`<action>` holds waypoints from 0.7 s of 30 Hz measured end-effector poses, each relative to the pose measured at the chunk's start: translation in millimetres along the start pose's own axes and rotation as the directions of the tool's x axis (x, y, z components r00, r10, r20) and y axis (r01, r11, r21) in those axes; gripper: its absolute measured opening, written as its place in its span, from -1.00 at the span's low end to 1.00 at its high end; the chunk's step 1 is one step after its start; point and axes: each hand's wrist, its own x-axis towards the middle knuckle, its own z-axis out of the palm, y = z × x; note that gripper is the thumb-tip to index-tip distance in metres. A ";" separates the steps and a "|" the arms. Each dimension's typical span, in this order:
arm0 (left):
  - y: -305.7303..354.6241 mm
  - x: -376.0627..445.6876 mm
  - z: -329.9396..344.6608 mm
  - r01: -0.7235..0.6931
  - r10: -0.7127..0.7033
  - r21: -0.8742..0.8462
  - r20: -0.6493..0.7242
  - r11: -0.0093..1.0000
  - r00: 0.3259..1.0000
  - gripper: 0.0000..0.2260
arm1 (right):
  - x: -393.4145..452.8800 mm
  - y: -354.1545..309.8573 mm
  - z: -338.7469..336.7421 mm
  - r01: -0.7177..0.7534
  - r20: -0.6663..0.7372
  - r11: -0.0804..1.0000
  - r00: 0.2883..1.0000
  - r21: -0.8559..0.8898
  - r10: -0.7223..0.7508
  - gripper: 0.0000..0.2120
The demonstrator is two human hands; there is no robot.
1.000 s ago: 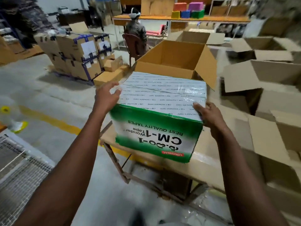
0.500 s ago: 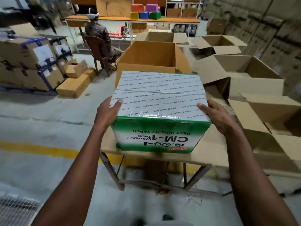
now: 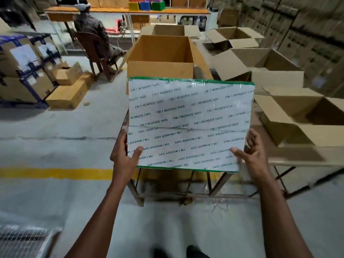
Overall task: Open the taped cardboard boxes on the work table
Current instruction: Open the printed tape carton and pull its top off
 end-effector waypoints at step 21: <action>67.2 15.4 -7.7 0.250 -0.229 -0.187 0.127 0.950 0.965 -0.34 | -1.5 -27.7 6.8 -0.121 -0.104 0.992 0.988 -0.037 0.117 -0.20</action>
